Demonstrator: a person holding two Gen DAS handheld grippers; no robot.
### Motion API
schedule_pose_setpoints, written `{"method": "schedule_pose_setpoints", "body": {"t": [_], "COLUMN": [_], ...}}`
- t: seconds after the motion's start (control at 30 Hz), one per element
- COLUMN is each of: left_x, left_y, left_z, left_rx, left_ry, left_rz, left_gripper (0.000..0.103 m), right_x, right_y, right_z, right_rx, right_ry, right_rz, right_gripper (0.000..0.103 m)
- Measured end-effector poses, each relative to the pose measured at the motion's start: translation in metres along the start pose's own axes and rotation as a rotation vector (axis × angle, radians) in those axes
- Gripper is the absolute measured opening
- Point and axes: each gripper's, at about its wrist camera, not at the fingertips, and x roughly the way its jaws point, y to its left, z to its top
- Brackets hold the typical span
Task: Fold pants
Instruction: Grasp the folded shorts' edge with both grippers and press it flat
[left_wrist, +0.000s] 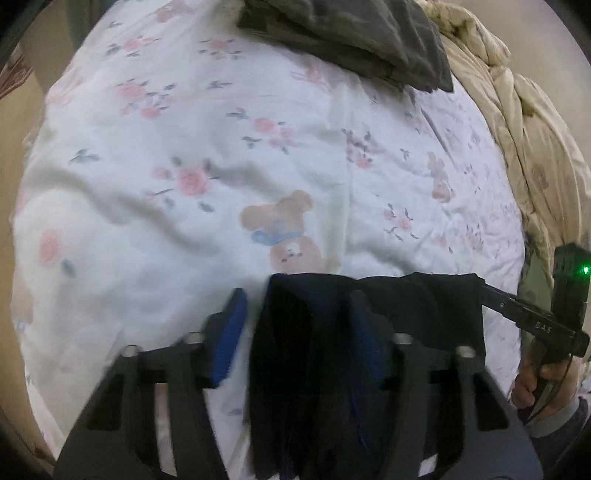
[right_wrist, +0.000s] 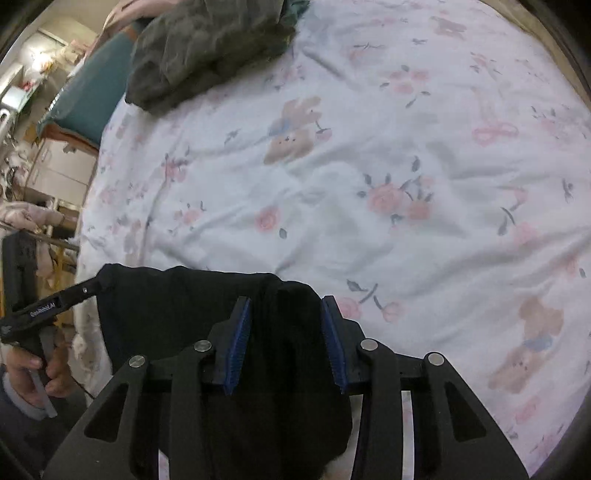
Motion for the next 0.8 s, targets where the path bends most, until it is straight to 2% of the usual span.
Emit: {"method": "schedule_pose_setpoints", "body": {"t": [0.03, 0.1, 0.17, 0.3, 0.47, 0.53, 0.6, 0.73, 0.8], "left_x": [0.004, 0.005, 0.0, -0.014, -0.008, -0.002, -0.004, -0.04, -0.052], "left_y": [-0.006, -0.016, -0.019, -0.009, -0.011, -0.008, -0.005, -0.021, -0.04], "left_z": [0.0, 0.004, 0.004, 0.017, 0.027, 0.028, 0.027, 0.015, 0.006], "left_rx": [0.025, 0.081, 0.117, 0.073, 0.055, 0.035, 0.019, 0.057, 0.137], "left_ry": [0.006, 0.007, -0.009, -0.062, -0.077, -0.061, -0.057, -0.174, -0.205], "left_rz": [0.012, 0.028, 0.044, 0.025, 0.024, 0.058, 0.13, 0.198, 0.143], "left_gripper": [0.022, 0.008, 0.007, 0.007, 0.008, 0.019, 0.029, 0.03, 0.03], "right_x": [0.002, 0.005, 0.002, -0.024, -0.024, -0.019, -0.018, -0.041, -0.058], "right_y": [0.002, 0.004, 0.004, -0.013, -0.016, -0.021, -0.025, -0.007, 0.012], "right_z": [0.0, 0.001, 0.004, 0.009, 0.012, 0.012, 0.011, 0.007, 0.003], "right_rx": [-0.011, -0.034, -0.039, 0.036, 0.049, 0.071, 0.086, 0.023, -0.026], "right_ry": [0.003, 0.005, 0.001, -0.102, -0.148, -0.139, -0.127, -0.201, -0.266], "right_rz": [-0.004, 0.014, 0.037, 0.085, -0.003, -0.053, -0.041, -0.101, -0.135], "right_gripper": [0.029, 0.007, 0.006, 0.002, 0.001, 0.001, 0.001, 0.001, 0.003]}}
